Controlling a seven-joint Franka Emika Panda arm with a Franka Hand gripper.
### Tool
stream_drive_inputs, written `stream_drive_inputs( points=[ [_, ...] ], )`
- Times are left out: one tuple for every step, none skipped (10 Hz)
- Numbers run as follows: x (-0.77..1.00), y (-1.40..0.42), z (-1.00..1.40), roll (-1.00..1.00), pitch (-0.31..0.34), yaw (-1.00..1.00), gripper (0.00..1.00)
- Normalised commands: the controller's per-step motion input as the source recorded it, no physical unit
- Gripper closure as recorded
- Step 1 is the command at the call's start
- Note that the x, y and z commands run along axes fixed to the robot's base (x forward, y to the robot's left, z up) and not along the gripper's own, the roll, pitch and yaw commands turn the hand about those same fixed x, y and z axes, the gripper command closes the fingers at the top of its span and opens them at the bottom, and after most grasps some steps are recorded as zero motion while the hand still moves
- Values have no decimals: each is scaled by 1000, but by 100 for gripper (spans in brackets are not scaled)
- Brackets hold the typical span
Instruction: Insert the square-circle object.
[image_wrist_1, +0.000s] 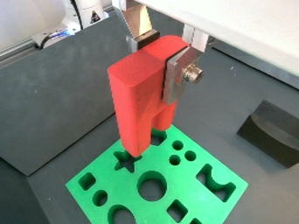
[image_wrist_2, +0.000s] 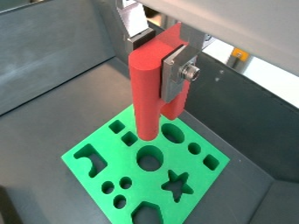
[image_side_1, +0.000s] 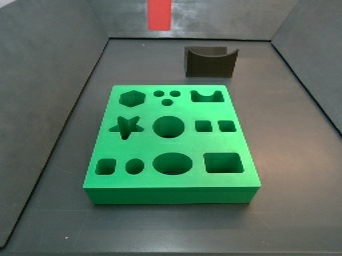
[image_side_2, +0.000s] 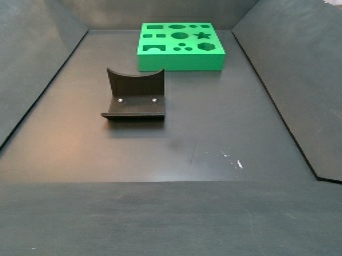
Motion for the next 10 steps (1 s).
stream_drive_inputs(
  points=[
    [0, -120, -471, 0, 0, -1000, 100],
    [0, -117, -477, 0, 0, -1000, 100],
    [0, -114, -483, 0, 0, -1000, 100],
    [0, -300, -511, 30, 0, -906, 100],
    [0, -654, -534, 73, 7, -623, 100],
    [-20, -809, -589, 90, 0, -480, 100],
    [0, -851, -606, 96, 0, -451, 100],
    [0, -786, -609, 86, -17, -526, 100],
    [0, -700, -566, 70, -40, -609, 100],
    [0, -509, -526, 53, -7, -760, 100]
  ],
)
